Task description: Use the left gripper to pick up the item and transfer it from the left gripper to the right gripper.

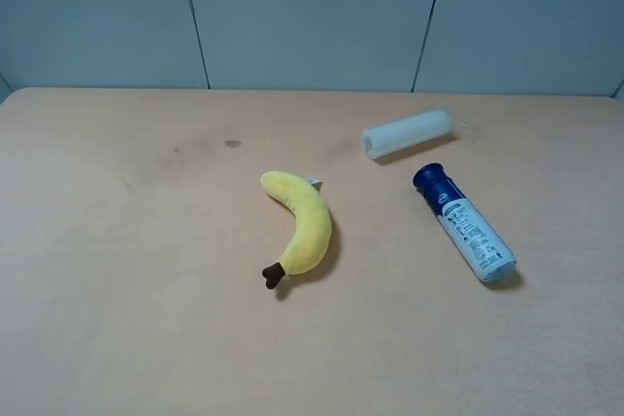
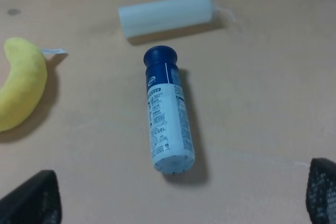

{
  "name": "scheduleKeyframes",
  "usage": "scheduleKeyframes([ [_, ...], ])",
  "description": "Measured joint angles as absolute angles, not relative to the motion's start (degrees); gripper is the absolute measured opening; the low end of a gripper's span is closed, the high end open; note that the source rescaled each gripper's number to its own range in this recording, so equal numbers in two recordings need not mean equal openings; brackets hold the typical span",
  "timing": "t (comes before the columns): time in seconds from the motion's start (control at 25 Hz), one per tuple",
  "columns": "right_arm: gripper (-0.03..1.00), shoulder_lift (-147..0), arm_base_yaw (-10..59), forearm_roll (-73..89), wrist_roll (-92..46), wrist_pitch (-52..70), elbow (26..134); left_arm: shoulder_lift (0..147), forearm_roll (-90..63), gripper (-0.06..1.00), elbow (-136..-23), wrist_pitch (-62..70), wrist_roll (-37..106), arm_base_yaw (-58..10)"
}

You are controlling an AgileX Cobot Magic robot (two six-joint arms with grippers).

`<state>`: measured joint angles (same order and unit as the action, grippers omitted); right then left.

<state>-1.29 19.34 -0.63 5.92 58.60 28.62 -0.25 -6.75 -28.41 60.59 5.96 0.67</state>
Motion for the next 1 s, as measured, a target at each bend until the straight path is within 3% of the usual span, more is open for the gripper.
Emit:
scheduleKeyframes([
  [0.56,1.00,0.27,0.31,-0.41,5.92,58.53,28.57,-0.25,-6.75,0.96,-28.41,60.59,5.96,0.67],
  [1.0,1.00,0.27,-1.43,0.63,5.92,58.53,28.57,-0.25,-6.75,0.96,-28.41,60.59,5.96,0.67],
])
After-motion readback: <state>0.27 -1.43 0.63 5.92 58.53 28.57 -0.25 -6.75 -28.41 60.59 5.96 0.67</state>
